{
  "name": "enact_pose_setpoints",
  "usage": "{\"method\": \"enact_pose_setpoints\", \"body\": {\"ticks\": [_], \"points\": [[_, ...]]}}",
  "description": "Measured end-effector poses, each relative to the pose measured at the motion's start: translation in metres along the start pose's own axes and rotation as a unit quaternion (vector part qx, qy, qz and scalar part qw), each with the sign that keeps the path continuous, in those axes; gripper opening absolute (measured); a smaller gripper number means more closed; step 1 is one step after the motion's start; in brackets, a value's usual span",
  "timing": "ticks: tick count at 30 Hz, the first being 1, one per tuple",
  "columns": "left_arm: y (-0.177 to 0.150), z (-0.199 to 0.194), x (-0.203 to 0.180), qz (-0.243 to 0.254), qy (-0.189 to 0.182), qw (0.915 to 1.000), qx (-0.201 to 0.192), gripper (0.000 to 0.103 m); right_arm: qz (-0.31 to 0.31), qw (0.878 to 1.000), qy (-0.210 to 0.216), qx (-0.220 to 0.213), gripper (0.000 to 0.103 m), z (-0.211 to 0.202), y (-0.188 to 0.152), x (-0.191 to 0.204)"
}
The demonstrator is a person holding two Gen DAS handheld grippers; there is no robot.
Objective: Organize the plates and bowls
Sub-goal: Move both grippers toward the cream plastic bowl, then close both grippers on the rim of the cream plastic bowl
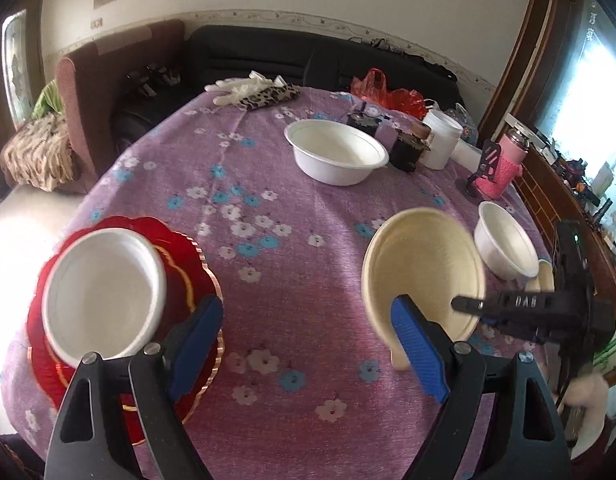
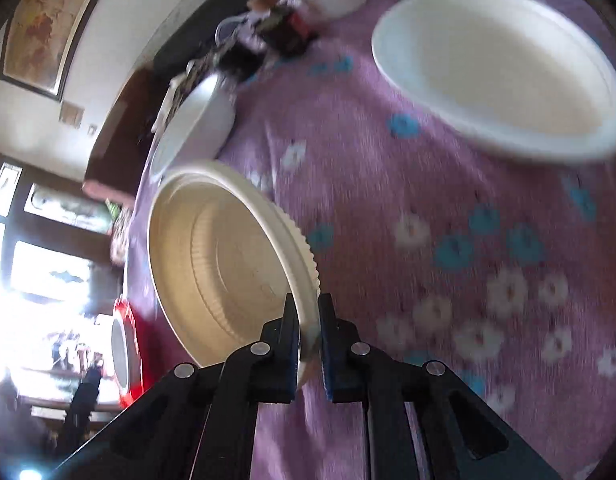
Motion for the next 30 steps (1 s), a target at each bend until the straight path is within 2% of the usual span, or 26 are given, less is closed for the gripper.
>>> {"method": "enact_pose_setpoints", "body": {"ticks": [3,8,10,13,15,16,18,20,24,30], "points": [[0.005,0.019,-0.011,0.006,-0.006,0.9998,0.017,0.085,-0.014,1.0,-0.005,0.008,0.012,-0.001,-0.011,-0.006],[0.01,0.064,-0.029,0.008,-0.012,0.9986,0.051,0.085,-0.052,0.998,-0.004,-0.037,0.015,-0.002,-0.02,0.003],[0.012,0.085,-0.035,0.014,0.009,0.9976,0.068,0.085,-0.066,0.996,-0.011,-0.053,0.018,0.0,-0.021,0.008],[0.014,0.105,-0.039,0.016,0.01,0.9969,0.077,0.083,-0.08,0.995,-0.019,-0.064,0.018,0.003,-0.027,0.011],[0.012,0.115,-0.043,0.016,-0.01,0.9957,0.09,0.035,-0.082,0.994,-0.02,-0.071,0.018,0.004,-0.029,0.009],[0.01,0.12,-0.045,0.016,-0.03,0.9941,0.103,0.016,-0.086,0.993,-0.019,-0.073,0.018,0.004,-0.029,0.009],[0.006,0.115,-0.048,0.011,-0.042,0.9934,0.106,0.014,-0.097,0.992,-0.018,-0.081,0.018,0.001,-0.033,0.009],[0.003,0.097,-0.051,0.022,-0.027,0.9959,0.084,0.015,-0.1,0.991,-0.014,-0.084,0.018,-0.003,-0.036,0.01],[-0.001,0.062,-0.046,0.019,-0.022,0.9978,0.059,0.015,-0.113,0.99,0.0,-0.086,0.018,-0.013,-0.049,0.018],[-0.011,0.008,-0.01,-0.004,0.017,0.9996,0.023,0.015,-0.158,0.984,0.026,-0.078,0.018,-0.015,-0.079,0.06]]}}
Point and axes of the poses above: each gripper's, at about its wrist camera, not at the fingertips, and z roughly the way its jaws point, x to its left, y to its top, the point moved 2 cm from there along z, roughly the way its jaws point, and after that the axes turned 15 degrees about z, right-handed, at the moved point
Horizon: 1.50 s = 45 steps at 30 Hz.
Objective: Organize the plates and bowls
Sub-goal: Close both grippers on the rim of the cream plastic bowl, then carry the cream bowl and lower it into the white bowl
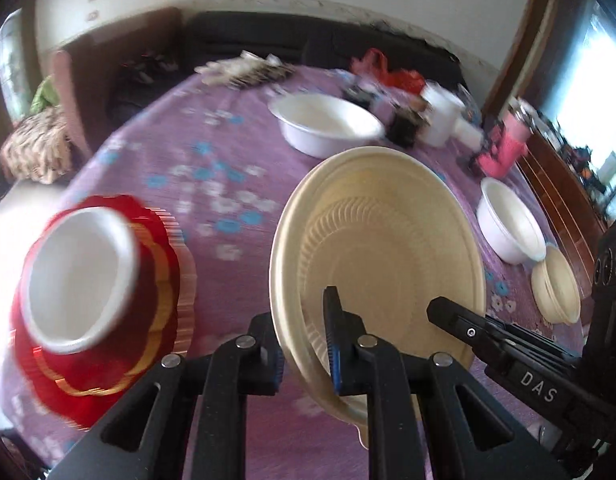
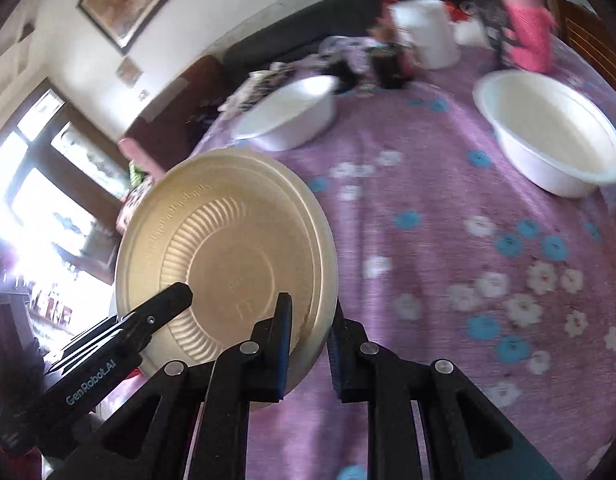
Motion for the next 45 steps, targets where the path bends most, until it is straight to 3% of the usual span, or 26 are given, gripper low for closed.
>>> {"method": "enact_pose_setpoints", "body": {"ticks": [7,10,15,19,24,27,28,29,38,42,45], "points": [[-0.01,-0.042,0.102,-0.085,0.058,0.9946,-0.015,0.015,-0.072,0.996,0.033,0.035,0.019,0.031,-0.022,0.104],[-0.017,-0.048,0.138,-0.106,0.077,0.9914,-0.003,0.016,-0.107,0.992,0.035,0.052,0.019,0.055,-0.035,0.151],[-0.029,-0.029,0.184,-0.125,0.105,0.9861,0.031,0.016,-0.13,0.988,0.016,0.078,0.019,0.101,-0.048,0.191],[-0.039,-0.01,0.2,-0.138,0.098,0.9841,0.055,0.016,-0.126,0.986,-0.011,0.108,0.019,0.137,-0.052,0.196],[-0.046,-0.014,0.209,-0.15,0.083,0.984,0.048,0.021,-0.128,0.984,-0.023,0.122,0.019,0.15,-0.056,0.196],[-0.047,-0.023,0.214,-0.155,0.081,0.9839,0.039,0.035,-0.138,0.983,-0.028,0.121,0.019,0.155,-0.056,0.201],[-0.048,-0.028,0.216,-0.156,0.091,0.983,0.034,0.053,-0.144,0.982,-0.034,0.117,0.019,0.155,-0.057,0.202],[-0.048,-0.035,0.219,-0.159,0.098,0.9821,0.023,0.063,-0.149,0.982,-0.04,0.112,0.019,0.154,-0.059,0.204],[-0.061,-0.074,0.248,-0.197,0.125,0.9721,-0.019,0.063,-0.147,0.983,-0.034,0.108,0.022,0.154,-0.058,0.206],[-0.067,-0.087,0.247,-0.2,0.13,0.9704,-0.038,0.065,-0.146,0.985,-0.022,0.088,0.043,0.144,-0.057,0.206],[-0.067,-0.093,0.241,-0.195,0.136,0.9701,-0.049,0.067,-0.141,0.987,-0.011,0.078,0.047,0.135,-0.055,0.204]]}}
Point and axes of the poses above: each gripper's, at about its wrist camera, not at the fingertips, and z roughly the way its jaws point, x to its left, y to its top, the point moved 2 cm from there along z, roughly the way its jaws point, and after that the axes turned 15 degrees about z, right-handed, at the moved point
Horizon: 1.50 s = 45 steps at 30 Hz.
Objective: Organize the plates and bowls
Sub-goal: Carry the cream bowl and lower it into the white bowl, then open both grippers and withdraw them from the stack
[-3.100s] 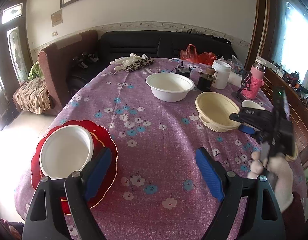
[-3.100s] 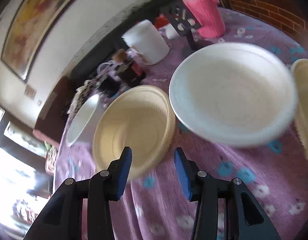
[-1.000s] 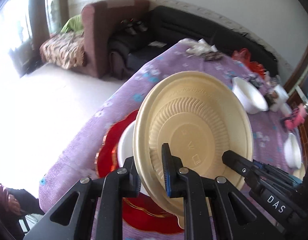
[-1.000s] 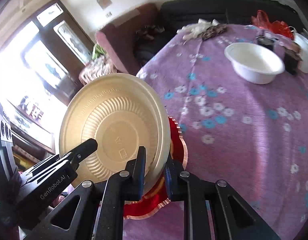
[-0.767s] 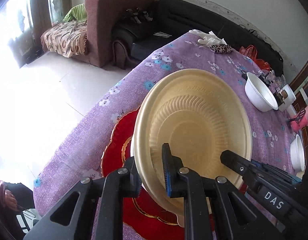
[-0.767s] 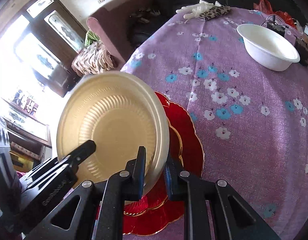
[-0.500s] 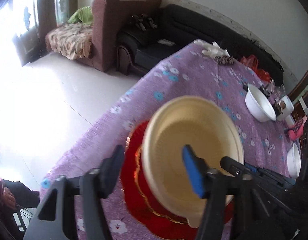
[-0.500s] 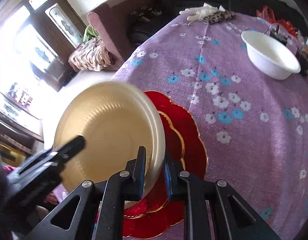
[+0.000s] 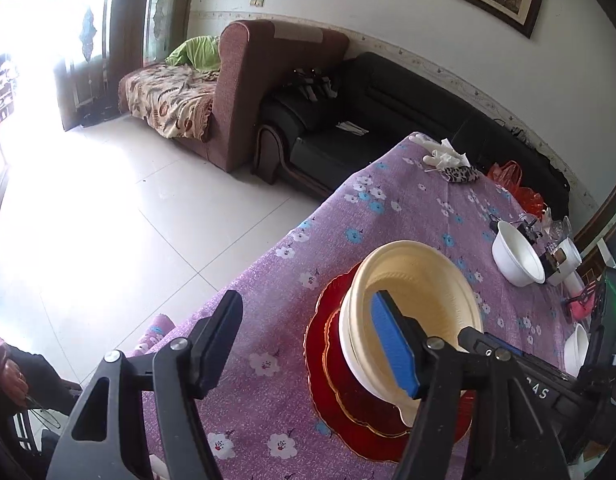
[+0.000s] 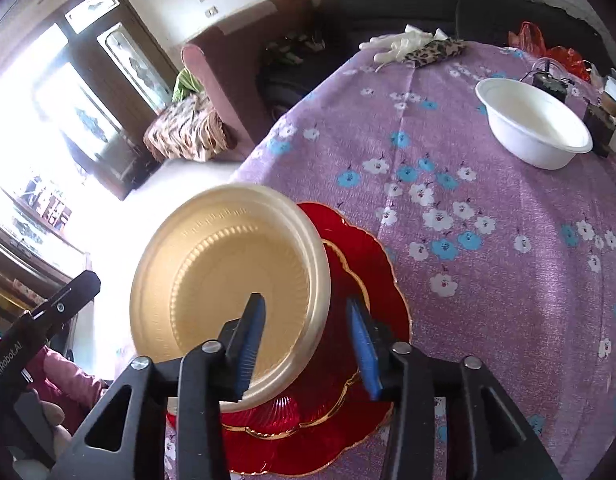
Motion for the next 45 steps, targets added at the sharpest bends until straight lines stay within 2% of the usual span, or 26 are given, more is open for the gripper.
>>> {"method": "enact_pose_setpoints", "body": {"ticks": [5,7,11,16,27,33,40,45], "points": [[-0.007,-0.018,-0.029,0.041,0.016,0.9986,-0.028,0.067,0.002,0.999,0.011,-0.038,0.047,-0.027,-0.004,-0.008],[-0.008,-0.025,-0.042,0.065,0.034,0.9964,-0.042,0.075,0.001,0.998,0.008,-0.055,0.047,-0.04,-0.008,-0.013],[-0.012,-0.041,-0.081,0.125,0.088,0.985,-0.08,0.084,0.002,0.996,-0.002,-0.093,0.051,-0.064,-0.017,-0.029],[-0.016,-0.048,-0.121,0.179,0.106,0.9737,-0.093,0.084,0.008,0.992,-0.021,-0.121,0.051,-0.084,-0.025,-0.056],[-0.026,-0.058,-0.194,0.251,0.093,0.9585,-0.099,0.084,0.044,0.987,-0.035,-0.153,0.051,-0.119,-0.028,-0.121],[-0.035,-0.061,-0.237,0.293,0.081,0.9464,-0.11,0.084,0.072,0.981,-0.053,-0.171,0.051,-0.14,-0.031,-0.165],[-0.054,-0.056,-0.28,0.335,0.052,0.9349,-0.104,0.084,0.118,0.974,-0.072,-0.181,0.052,-0.157,-0.043,-0.22],[-0.062,-0.053,-0.299,0.353,0.029,0.9304,-0.096,0.084,0.148,0.966,-0.085,-0.192,0.052,-0.174,-0.053,-0.254]]}}
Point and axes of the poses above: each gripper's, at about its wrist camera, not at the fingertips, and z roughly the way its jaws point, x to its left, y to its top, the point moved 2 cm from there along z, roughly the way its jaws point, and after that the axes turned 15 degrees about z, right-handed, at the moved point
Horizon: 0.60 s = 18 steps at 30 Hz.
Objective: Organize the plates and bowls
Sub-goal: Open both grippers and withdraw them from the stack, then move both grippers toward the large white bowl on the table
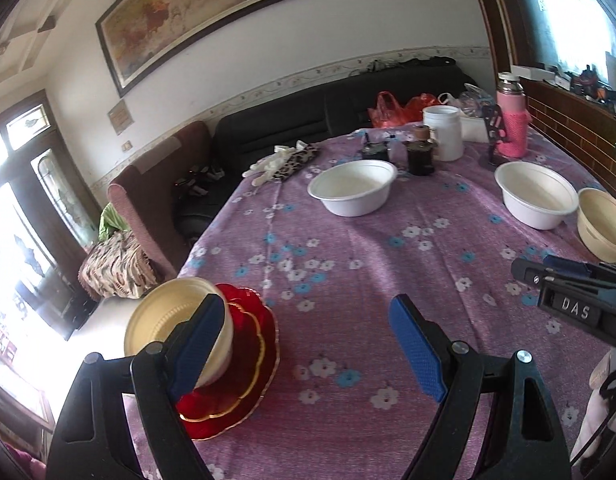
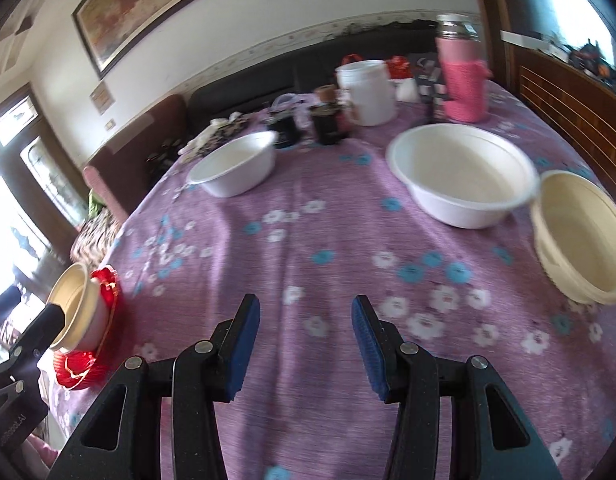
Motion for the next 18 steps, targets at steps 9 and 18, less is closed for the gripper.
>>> {"method": "enact_pose_setpoints", "body": {"ticks": [9,18], "points": [[0.005,-0.004,-0.016,0.003,-0.049,0.9987,-0.01,0.084,0.051,0.998,-0.009,-0.038,0.052,-0.031,0.017,-0.048],[0.007,-0.002,-0.027,0.008,-0.069,0.9976,-0.01,0.084,0.084,0.993,-0.015,-0.083,0.056,-0.061,0.036,-0.074]]}}
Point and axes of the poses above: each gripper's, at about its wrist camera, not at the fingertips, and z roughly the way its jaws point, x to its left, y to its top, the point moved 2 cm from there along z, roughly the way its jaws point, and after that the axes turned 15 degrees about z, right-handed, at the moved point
